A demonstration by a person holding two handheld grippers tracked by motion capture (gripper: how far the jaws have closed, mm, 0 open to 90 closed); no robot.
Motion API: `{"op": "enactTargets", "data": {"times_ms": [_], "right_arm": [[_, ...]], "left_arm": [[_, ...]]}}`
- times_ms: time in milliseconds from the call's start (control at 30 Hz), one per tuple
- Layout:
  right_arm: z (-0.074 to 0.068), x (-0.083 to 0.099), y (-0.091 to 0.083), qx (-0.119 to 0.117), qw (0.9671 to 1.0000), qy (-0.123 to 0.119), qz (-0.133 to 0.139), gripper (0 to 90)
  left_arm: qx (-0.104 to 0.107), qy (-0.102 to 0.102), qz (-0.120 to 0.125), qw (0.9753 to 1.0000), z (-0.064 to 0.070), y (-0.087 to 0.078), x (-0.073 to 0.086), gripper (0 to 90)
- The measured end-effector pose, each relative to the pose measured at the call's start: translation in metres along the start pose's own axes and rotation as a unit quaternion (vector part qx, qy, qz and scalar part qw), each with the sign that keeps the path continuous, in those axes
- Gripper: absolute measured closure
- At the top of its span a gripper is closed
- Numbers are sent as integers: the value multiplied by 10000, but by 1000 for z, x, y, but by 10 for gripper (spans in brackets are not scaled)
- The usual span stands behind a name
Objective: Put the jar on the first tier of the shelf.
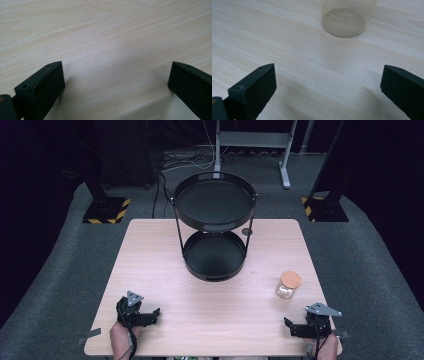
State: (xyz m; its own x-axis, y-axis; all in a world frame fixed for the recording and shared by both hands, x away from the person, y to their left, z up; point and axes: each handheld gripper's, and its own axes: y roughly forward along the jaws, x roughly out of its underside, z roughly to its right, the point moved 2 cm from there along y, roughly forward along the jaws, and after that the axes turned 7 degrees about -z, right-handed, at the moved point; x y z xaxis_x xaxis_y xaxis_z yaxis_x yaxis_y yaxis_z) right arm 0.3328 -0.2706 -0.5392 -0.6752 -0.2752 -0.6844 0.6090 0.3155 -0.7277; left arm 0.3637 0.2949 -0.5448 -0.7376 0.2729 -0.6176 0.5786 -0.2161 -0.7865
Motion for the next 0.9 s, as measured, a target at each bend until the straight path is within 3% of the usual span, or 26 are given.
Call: {"op": "enactTargets", "data": {"times_ms": [300, 900], "right_arm": [[-2, -3, 6, 54, 9995, -160, -260, 4], [-4, -4, 9, 64, 9990, -223, -371, 7]], "left_arm": [[-2, 5, 6, 10000, 0, 0, 0, 4], [0, 4, 5, 10000, 0, 0, 0, 4]]}}
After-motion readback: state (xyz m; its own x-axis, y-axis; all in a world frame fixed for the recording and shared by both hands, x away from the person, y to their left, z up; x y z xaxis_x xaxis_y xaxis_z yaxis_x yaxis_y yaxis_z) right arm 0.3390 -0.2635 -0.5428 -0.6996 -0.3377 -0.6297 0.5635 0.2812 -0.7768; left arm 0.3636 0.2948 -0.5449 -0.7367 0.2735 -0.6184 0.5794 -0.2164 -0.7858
